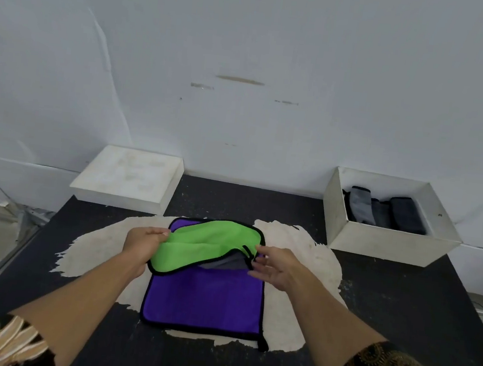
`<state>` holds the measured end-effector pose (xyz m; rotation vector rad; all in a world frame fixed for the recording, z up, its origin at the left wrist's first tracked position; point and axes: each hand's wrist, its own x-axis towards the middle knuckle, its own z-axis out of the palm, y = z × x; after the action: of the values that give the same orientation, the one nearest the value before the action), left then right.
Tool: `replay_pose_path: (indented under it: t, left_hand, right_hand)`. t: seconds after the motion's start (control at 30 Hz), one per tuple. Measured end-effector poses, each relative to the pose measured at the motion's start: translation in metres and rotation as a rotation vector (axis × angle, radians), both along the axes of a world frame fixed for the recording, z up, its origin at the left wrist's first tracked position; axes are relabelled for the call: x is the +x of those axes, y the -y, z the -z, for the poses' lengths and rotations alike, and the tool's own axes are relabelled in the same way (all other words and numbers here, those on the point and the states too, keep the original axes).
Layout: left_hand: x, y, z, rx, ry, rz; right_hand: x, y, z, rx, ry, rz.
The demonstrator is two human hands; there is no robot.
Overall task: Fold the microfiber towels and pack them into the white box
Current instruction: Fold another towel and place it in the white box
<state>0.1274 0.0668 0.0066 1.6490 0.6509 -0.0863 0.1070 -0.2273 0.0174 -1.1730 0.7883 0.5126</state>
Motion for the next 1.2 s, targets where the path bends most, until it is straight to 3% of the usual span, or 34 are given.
replay_pose_path:
  t: [0.2,0.43,0.57,0.63,0.77,0.87,1.2]
  left_hand:
    - [-0.005,0.003,0.015,0.109,-0.065,0.048]
    - [-0.012,-0.002,0.018,0.127,-0.106,0.079]
    - [-0.012,-0.004,0.016,0.116,-0.109,0.098]
    - [-0.013,-0.004,0.013,0.090,-0.110,0.098]
    - [-0.006,0.000,-0.004,0.013,-0.074,0.089]
    - [0.006,0.006,-0.026,-0.050,-0.003,0.077]
    - [0.027,0.032,-0.102,-0.103,0.229,0.140]
  right_hand:
    - [-0.005,-0.029,0.042,-0.115,-0.100,-0.055]
    - [-0.003,-0.028,0.065,-0.415,-0.046,0.027]
    - [-0.014,-0.013,0.059,-0.482,-0.020,0.040]
    - [-0.016,-0.007,0.053,-0.400,-0.023,0.056]
    - [-0.007,-0.001,0.035,0.098,-0.059,0.224]
    - [0.006,0.004,0.011,0.294,-0.037,0.308]
    - [-0.010,0.038,-0.060,0.309,-0.082,-0.016]
